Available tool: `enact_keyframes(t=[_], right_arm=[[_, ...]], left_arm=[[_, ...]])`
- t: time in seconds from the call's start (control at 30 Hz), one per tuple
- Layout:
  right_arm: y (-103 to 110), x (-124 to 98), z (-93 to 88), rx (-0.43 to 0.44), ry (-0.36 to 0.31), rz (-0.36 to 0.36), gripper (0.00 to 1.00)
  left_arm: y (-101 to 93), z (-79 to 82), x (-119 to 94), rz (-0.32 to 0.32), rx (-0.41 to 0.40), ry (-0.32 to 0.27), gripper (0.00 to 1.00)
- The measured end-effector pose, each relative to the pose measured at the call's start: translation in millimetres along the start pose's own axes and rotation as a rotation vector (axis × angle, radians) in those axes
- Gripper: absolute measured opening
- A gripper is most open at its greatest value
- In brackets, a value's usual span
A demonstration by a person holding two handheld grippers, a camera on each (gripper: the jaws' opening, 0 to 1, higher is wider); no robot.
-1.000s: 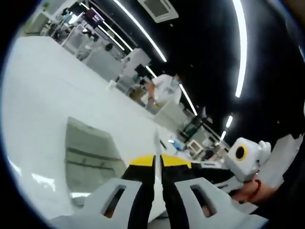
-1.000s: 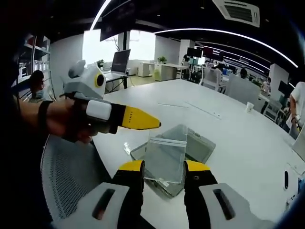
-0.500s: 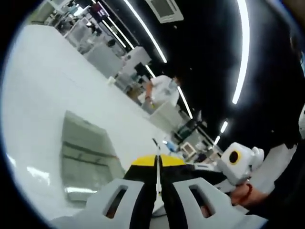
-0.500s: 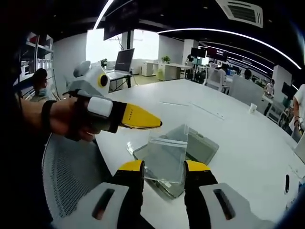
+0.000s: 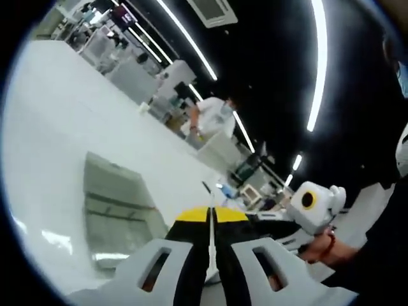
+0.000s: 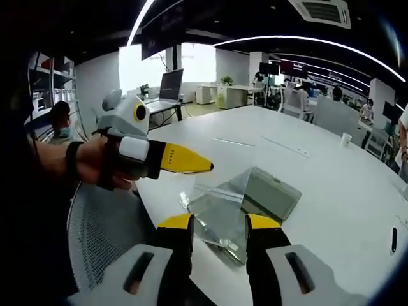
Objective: Insert the divider into the dual guide fixture by aligning both edges with the guide slots and pushing it downward to the bottom, including one-sided entry, uneven engagement, binding, and posture correction.
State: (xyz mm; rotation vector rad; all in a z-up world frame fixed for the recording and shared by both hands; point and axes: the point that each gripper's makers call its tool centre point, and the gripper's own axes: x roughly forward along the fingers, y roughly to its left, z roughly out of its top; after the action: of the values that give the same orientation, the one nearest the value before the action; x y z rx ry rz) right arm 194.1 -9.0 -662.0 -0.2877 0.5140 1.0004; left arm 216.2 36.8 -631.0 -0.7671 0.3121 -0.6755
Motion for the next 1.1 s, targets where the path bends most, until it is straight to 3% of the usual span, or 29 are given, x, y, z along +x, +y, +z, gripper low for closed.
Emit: enact_keyframes(t=[0.57, 0.77, 1.1], right_arm=[[16.1, -11.4, 25.9, 0.219, -0.182, 0.18, 0.3], [17.2, -9.6, 22.2, 0.227, -0.166, 0.189, 0.29], [27.4, -8.7, 25.3, 0.313, -0.181, 0.263, 0.29]], left_arm=[[-10.4, -2.1, -8.3, -0.087, 0.017, 0.049, 0.0], [-16.4, -0.2, -11.1, -0.123, 0.0, 0.045, 0.0], [-23.8, -6.6, -15.1, -0.165, -0.044, 0.07, 0.0]])
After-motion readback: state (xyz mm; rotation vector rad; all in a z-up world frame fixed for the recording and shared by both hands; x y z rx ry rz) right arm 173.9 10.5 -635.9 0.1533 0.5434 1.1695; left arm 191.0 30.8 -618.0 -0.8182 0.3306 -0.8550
